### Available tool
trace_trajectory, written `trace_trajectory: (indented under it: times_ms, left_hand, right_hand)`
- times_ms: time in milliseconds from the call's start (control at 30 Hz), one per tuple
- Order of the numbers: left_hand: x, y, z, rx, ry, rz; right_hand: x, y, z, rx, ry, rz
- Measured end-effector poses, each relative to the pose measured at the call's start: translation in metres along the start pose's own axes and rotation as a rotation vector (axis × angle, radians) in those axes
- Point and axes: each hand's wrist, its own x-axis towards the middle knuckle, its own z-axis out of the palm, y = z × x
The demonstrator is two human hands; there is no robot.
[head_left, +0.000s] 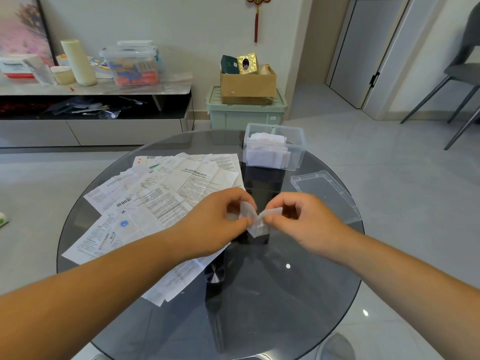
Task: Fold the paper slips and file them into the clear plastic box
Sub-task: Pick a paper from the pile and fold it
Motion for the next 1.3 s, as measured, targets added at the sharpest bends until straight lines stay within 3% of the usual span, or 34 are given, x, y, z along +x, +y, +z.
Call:
trace_trajectory:
  times_ms: [200,433,533,767,1033,1300]
  left_hand:
    - [-0.004,-0.014,0.004,0.386,-0.02,0.138]
    - [-0.009,-0.022,0.004,0.583,-0.14,0.245]
    - [-0.012,-0.024,0.003,0.599,-0.155,0.268]
    - [-0.013,-0.019,-0.001,0.384,-0.281,0.188]
    - [-0.013,-0.025,0.002,0.459,-0.203,0.184]
    - [-0.012,-0.022,0.007,0.583,-0.174,0.179]
  right_hand:
    - [-0.008,0.002,0.001,-0.4,-0.027,-0.26]
    - [-0.012,0.013,0.009,-0.542,-0.128,-0.268]
    - [-0.011,0.015,0.005,-0.43,-0.115,-0.208]
    - [-0.004,0.006,0.006,-0.047,-0.109,-0.023]
    - [-0.002,-0.004,0.003,0.423,-0.129,0.298]
    - [-0.005,0.009,0.011,-0.258,-0.048,0.045]
